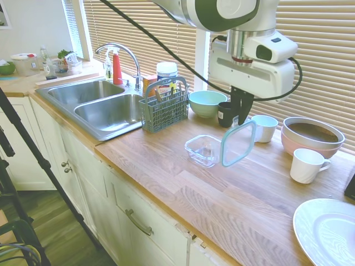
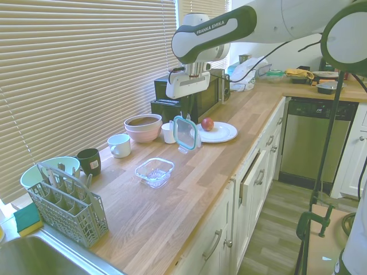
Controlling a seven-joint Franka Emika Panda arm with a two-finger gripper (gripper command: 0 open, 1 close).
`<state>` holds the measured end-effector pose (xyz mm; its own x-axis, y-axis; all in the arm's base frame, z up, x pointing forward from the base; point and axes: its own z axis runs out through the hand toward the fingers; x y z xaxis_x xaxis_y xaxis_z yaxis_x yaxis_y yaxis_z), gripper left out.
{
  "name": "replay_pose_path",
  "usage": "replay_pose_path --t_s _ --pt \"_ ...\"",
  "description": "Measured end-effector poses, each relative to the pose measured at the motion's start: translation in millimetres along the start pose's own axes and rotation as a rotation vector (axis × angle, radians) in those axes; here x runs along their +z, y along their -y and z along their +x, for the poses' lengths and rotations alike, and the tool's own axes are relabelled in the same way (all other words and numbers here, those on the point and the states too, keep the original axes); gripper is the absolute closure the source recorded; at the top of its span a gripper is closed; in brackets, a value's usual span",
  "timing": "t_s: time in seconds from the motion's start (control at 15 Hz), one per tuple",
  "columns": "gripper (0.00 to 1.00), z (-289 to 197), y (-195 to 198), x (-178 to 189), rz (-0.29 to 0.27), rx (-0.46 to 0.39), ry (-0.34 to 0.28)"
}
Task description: Cover the lid of the food container
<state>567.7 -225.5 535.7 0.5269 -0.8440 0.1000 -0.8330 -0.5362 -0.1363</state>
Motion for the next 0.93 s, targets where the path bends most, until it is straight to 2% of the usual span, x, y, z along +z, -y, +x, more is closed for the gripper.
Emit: replay_pose_path --t_s 0.4,0.93 --pt "1.00 7.4 25.4 12.1 -0.039 -0.086 0.004" --pt "1.00 5.0 50.2 20.2 -0.056 -0.132 0.004"
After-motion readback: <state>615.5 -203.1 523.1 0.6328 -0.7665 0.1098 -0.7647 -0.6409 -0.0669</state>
